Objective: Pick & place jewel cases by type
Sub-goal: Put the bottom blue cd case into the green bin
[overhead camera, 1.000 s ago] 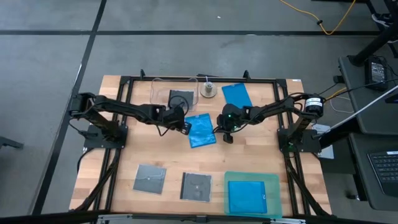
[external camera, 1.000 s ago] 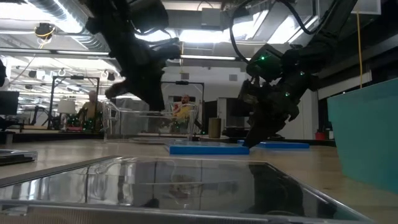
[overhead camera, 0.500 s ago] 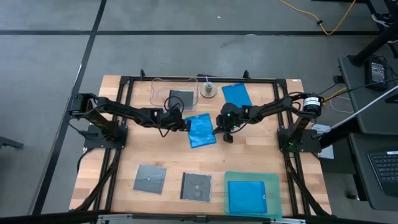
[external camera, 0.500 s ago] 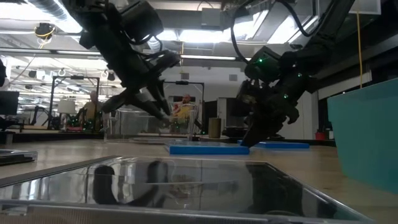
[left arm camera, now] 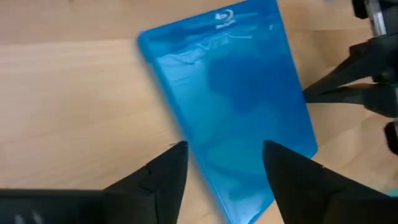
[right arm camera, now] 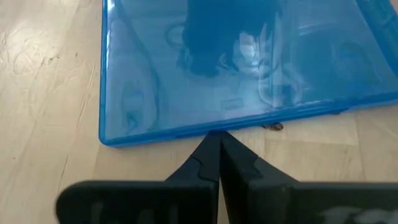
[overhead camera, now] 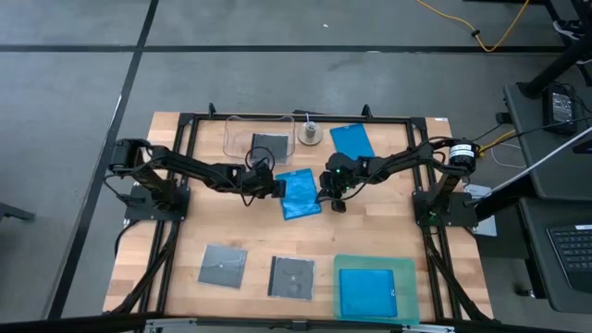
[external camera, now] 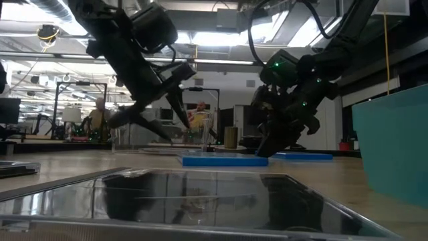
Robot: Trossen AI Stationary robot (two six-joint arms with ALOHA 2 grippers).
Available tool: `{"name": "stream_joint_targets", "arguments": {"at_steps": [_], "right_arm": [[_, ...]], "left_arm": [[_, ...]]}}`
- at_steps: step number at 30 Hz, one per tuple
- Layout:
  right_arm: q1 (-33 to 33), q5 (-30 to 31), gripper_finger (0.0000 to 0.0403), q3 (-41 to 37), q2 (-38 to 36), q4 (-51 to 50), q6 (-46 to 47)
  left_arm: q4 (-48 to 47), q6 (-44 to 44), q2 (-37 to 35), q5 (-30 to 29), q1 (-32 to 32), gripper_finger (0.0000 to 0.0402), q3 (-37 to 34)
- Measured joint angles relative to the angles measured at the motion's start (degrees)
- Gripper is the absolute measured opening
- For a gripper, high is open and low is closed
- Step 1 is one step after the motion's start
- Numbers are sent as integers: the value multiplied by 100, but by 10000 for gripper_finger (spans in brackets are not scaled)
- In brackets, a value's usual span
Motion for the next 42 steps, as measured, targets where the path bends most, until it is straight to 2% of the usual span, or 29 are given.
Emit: {"name": "stream_joint_targets", "arguments": {"at_steps": [11, 18, 29, 35, 39, 42], "right_arm": [[-120, -162, 7, 0, 6, 14, 0], [-133, -175, 7, -2, 4, 12, 0], [-138, -185, 7, -2, 64, 54, 1], [-146, -272, 7, 0, 147, 100, 26], [-148, -379, 7, 7, 248, 155, 23], [-157, -486, 7, 7, 313, 240, 24]], "left_arm": [[1399, -213, 903, 557, -26, 210, 11], [1926, -310, 1184, 615, -24, 210, 15], [1954, -305, 1169, 905, -85, 209, 15], [1755, -446, 1135, 728, -214, 211, 19], [2036, -226, 942, 739, -214, 206, -8], [1890, -112, 668, 750, -214, 206, 10]]}}
